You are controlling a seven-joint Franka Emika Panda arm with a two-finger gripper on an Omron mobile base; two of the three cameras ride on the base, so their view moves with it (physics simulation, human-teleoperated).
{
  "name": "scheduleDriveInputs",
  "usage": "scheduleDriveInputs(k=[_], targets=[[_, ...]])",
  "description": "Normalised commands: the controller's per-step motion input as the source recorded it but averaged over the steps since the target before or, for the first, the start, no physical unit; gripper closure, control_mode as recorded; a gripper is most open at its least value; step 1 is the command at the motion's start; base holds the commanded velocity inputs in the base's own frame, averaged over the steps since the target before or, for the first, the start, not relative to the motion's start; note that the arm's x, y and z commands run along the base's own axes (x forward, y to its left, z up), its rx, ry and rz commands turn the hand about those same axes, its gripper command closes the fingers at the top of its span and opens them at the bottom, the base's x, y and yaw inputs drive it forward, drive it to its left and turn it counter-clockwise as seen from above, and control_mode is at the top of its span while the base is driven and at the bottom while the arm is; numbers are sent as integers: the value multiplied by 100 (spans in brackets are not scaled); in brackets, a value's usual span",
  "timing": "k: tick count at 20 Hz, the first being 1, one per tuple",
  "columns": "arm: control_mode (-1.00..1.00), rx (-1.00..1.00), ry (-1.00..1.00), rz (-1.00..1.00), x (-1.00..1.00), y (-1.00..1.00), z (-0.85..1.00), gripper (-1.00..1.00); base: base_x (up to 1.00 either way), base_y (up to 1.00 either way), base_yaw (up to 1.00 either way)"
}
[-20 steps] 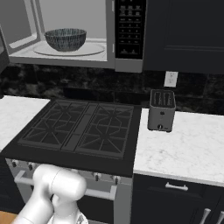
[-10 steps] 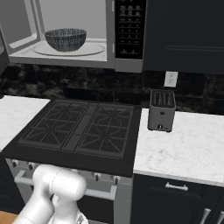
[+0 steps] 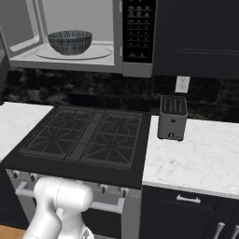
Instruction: Open the microwave, place the bowl with waffle inside the microwave, then close the microwave door and turn it on.
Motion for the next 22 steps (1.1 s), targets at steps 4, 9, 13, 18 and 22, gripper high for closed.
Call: scheduleDriveInputs(k=[4,9,13,18,22], targets=[[-100,1,4,1,100,-43,-5,-100,0,0,0],[-100,3,11,2,100,-41,0,-100,0,0,0],[-100,2,14,2,100,-30,0,-100,0,0,0],[-100,4,21,5,100,-29,0,-100,0,0,0],[-100,4,24,8,100,-25,0,-100,0,0,0]])
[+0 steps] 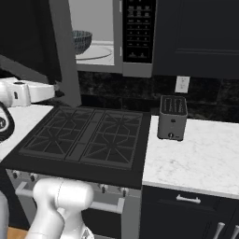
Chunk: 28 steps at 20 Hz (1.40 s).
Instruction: Open the microwave, place the bowl with waffle inside the microwave, then close the microwave door and turn it on.
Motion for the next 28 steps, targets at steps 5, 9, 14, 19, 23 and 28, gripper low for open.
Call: scheduleDriveInputs(k=[5,9,14,19,23,28], targets=[[-100,3,25,6,100,-16,0,-100,0,0,0],[-100,2,12,6,100,0,-2,-100,0,0,0],[-100,11,0,3,100,0,-11,-100,0,0,0],[-100,13,0,2,100,0,0,-100,0,0,0],[-100,2,0,2,100,0,-8,-100,0,0,0],[-100,0,-1,0,100,0,-30,-100,0,0,0]])
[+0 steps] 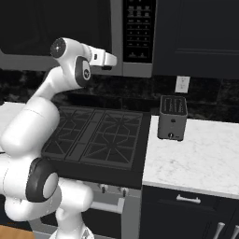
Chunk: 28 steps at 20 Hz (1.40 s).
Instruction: Open the microwave, place the bowl with waffle inside the microwave, then close the microwave door and turn it on.
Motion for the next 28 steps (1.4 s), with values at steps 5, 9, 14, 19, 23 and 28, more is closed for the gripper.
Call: scheduleDriveInputs(k=[5,9,14,19,23,28], targets=[[-100,0,0,0,100,0,-27,-100,0,0,0],[-100,0,-15,7,25,-41,-13,-100,0,0,0],[-100,0,-10,2,24,-28,0,-100,0,0,0],[-100,0,-21,1,-62,-1,-4,-100,0,0,0],[-100,1,-47,0,-96,-1,25,-100,0,0,0],[-100,10,-23,0,-93,-10,35,-100,0,0,0]])
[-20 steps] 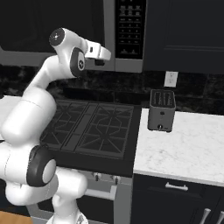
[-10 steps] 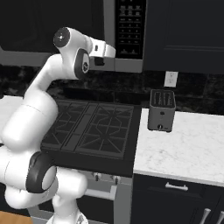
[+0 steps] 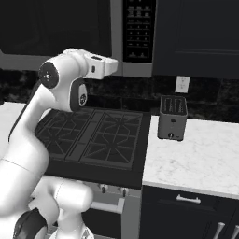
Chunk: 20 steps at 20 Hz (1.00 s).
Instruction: Open the microwave, place the bowl with waffle inside the microwave, then close the microwave door and turn it on.
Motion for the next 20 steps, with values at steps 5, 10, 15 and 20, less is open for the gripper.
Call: scheduleDriveInputs(k=[5,10,15,20], targets=[[-100,59,2,-1,-83,-60,21,-100,0,0,0],[-100,57,7,-2,-42,-61,2,-100,0,0,0],[-100,58,2,-7,-36,-26,0,-100,0,0,0],[-100,62,-9,-5,-42,0,-39,-100,0,0,0]])
